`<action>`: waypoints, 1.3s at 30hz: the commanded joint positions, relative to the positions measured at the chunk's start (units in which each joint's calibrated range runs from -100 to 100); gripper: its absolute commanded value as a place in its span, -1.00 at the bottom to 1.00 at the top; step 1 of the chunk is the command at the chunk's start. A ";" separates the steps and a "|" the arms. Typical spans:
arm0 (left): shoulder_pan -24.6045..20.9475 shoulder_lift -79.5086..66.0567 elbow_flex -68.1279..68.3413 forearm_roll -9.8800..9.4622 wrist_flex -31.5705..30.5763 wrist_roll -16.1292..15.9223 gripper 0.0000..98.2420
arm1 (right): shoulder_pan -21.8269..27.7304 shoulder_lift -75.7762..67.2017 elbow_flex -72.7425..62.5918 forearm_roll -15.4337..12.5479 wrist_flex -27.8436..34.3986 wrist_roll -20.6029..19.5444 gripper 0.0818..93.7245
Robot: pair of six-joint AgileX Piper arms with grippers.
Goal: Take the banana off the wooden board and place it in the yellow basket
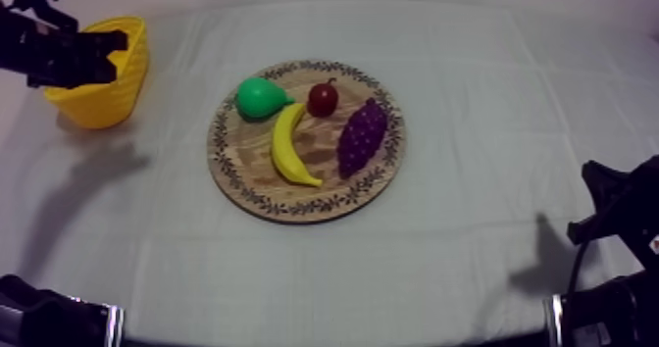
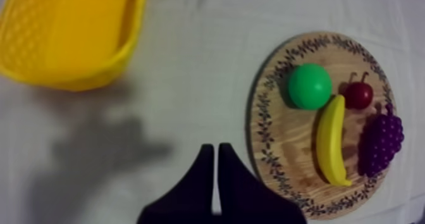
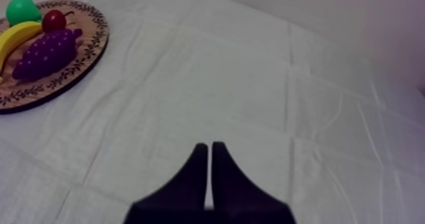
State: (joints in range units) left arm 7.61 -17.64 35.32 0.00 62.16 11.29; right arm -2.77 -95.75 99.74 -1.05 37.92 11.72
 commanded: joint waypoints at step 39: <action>18.64 28.22 -23.21 5.36 3.41 6.43 -0.77 | 0.02 -0.01 0.04 0.00 -0.02 0.00 -0.99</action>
State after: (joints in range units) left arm 26.23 10.53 12.16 5.28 65.33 17.48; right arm -2.77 -95.75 99.74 -1.05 37.92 11.75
